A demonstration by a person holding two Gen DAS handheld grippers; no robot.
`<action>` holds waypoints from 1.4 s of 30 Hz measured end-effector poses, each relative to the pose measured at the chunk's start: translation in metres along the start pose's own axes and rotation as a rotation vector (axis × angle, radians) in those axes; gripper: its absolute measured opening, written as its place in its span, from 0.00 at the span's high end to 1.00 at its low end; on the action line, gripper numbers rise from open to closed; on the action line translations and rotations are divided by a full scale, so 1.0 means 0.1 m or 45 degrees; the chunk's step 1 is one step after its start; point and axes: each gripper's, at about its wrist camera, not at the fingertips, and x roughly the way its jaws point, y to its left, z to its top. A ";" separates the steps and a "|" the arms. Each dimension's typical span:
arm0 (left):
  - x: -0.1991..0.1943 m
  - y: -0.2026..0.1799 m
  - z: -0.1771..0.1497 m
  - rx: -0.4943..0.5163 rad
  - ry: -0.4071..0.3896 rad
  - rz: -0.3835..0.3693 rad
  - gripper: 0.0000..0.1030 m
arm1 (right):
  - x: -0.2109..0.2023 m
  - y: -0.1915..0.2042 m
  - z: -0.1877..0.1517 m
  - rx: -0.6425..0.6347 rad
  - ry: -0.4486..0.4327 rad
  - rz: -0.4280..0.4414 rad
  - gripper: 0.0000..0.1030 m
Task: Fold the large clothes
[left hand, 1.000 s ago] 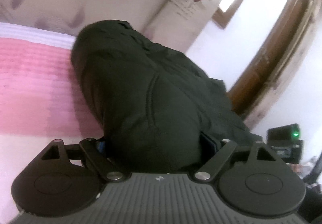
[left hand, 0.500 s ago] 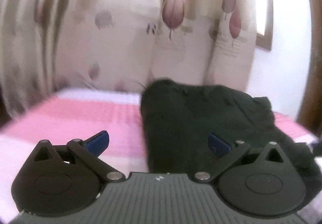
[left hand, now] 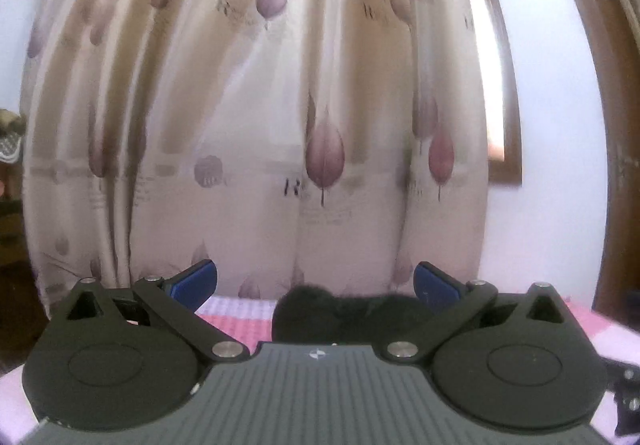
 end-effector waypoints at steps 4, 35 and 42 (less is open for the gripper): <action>-0.10 -0.12 0.11 0.042 -0.051 0.034 0.00 | -0.05 0.08 0.06 0.001 -0.016 0.002 0.00; 0.04 -0.13 -0.14 -0.040 0.158 -0.001 0.00 | -0.07 0.08 -0.06 0.060 0.090 0.051 0.00; 0.09 -0.12 -0.26 -0.042 0.194 0.023 0.00 | -0.05 0.06 -0.11 0.090 0.119 0.053 0.00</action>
